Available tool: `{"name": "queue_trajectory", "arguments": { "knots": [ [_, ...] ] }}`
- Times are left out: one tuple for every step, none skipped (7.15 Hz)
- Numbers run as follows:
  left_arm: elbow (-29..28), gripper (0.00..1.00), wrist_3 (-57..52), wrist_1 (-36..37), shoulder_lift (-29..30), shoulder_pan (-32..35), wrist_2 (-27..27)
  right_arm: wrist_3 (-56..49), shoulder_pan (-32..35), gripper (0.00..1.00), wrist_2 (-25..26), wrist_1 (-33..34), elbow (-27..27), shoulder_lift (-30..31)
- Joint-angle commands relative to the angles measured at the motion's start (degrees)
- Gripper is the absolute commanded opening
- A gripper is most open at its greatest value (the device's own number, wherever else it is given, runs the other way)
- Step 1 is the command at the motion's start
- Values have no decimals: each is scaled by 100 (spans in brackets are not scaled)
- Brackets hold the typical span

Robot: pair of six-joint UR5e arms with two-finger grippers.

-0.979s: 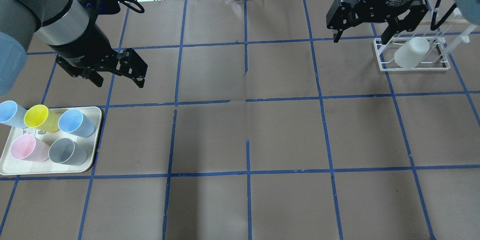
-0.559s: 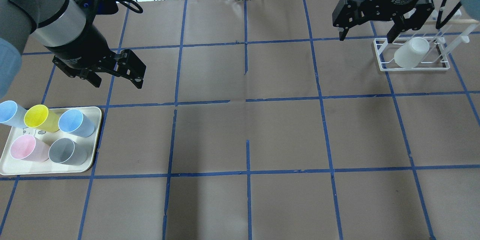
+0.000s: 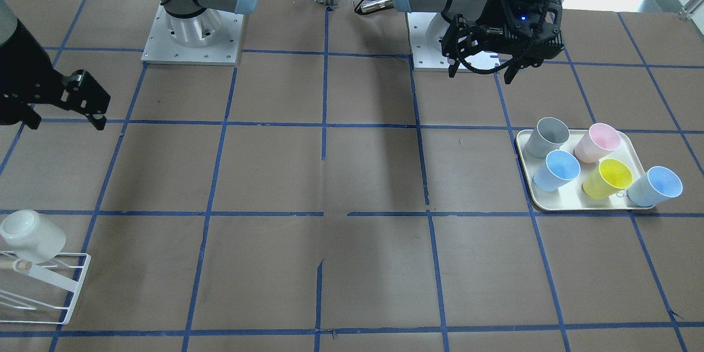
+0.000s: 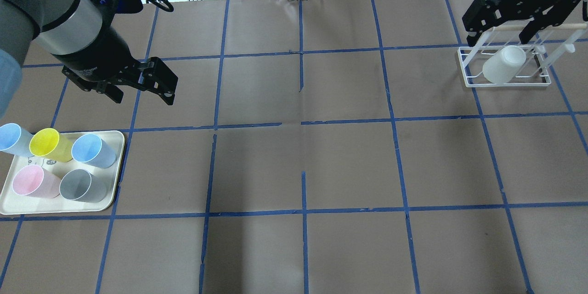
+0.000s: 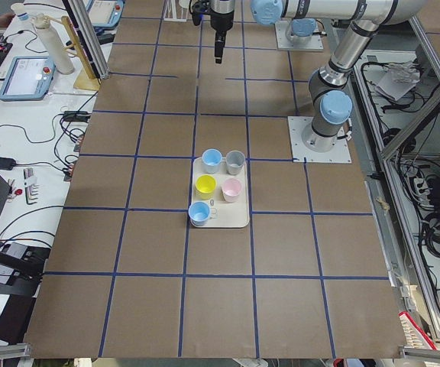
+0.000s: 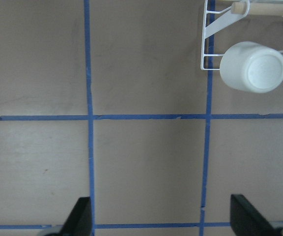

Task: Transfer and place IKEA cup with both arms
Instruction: 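Lower the right gripper around the white cup and close on it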

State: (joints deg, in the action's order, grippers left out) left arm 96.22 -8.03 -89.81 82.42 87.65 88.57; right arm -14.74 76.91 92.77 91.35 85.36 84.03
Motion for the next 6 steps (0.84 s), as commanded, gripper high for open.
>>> {"name": "queue_trajectory", "arguments": {
  "knots": [
    [-51,100,3,-28,-59,-2,38,-503,-176,100,802,591,7,-640],
    [-51,100,3,-10,-68,-2,-6,-617,-237,100,813,907,-2,-929],
    [-16,100,47,-10,-59,6,-15,-836,-359,100,813,1206,7,-1228],
    [10,100,47,-10,-85,6,-15,-968,-500,100,804,1505,-2,-1509],
    [46,100,73,16,-77,6,-6,-1013,-545,100,804,1630,-2,-1686],
    [55,100,91,112,-68,-11,-58,-1066,-571,100,804,1736,7,-1740]
  ]
}}
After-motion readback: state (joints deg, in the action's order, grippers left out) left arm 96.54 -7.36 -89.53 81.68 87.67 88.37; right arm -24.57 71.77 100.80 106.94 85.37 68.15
